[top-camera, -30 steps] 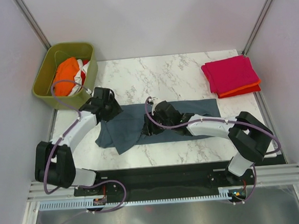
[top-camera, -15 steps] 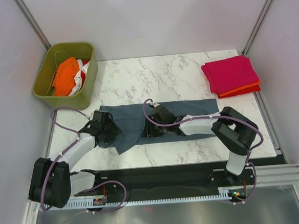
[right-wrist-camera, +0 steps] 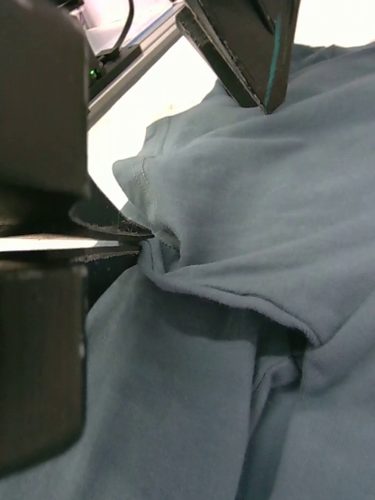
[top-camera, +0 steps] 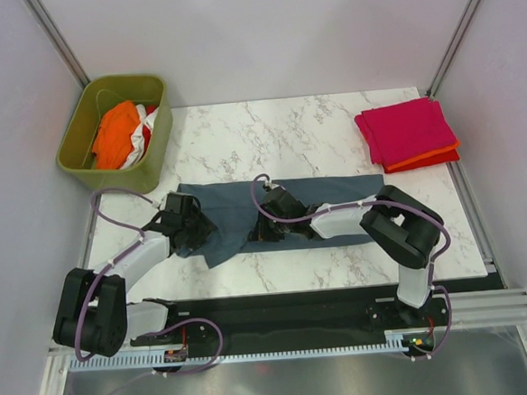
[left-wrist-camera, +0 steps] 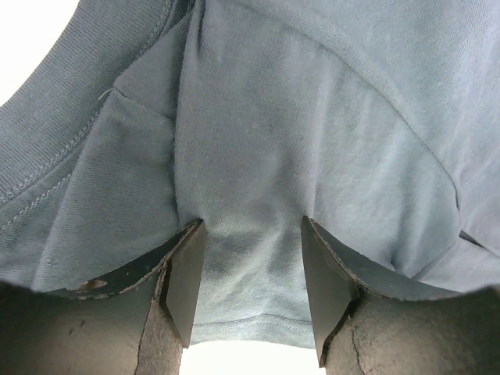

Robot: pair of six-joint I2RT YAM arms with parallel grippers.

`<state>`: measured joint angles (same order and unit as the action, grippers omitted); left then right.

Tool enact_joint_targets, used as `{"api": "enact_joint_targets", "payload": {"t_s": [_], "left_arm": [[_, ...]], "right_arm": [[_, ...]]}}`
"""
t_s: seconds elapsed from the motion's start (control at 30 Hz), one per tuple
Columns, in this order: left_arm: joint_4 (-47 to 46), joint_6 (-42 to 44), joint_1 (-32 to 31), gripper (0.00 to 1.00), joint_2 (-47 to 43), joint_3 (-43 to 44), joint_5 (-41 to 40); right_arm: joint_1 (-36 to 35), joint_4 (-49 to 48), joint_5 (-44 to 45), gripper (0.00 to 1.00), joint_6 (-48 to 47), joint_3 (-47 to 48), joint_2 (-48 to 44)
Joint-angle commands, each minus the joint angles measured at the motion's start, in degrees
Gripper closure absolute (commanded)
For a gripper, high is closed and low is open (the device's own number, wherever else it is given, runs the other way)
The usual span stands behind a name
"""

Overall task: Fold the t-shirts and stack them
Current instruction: Fold the tshirt

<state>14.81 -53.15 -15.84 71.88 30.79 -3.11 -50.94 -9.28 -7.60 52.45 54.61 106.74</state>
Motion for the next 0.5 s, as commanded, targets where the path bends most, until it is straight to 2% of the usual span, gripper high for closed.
{"api": "enact_joint_targets", "payload": {"t_s": [0.0,0.23,0.33,0.43,0.47], "left_arm": [[0.66,-1.53,0.02,0.40,1.60,0.77,-2.60],[1.80,-0.91,0.01,0.40,0.90,0.59,-4.88],[2.07,-0.64,0.01,0.40,0.72,0.59,-5.06],[2.42,-0.56,-0.07,0.40,0.63,0.77,-5.15],[2.51,-0.47,0.01,0.40,0.63,0.85,-5.15]], "right_arm": [[0.05,-0.92,-0.05,0.99,1.25,0.33,-1.53],[2.59,9.09,-5.49,1.00,-1.64,-0.73,-7.94],[4.17,10.58,-6.82,0.98,-2.43,-2.57,-10.22],[5.67,11.38,-9.10,0.91,-3.31,-3.55,-10.76],[5.85,11.91,-10.67,0.77,-3.92,-3.46,-10.67]]}}
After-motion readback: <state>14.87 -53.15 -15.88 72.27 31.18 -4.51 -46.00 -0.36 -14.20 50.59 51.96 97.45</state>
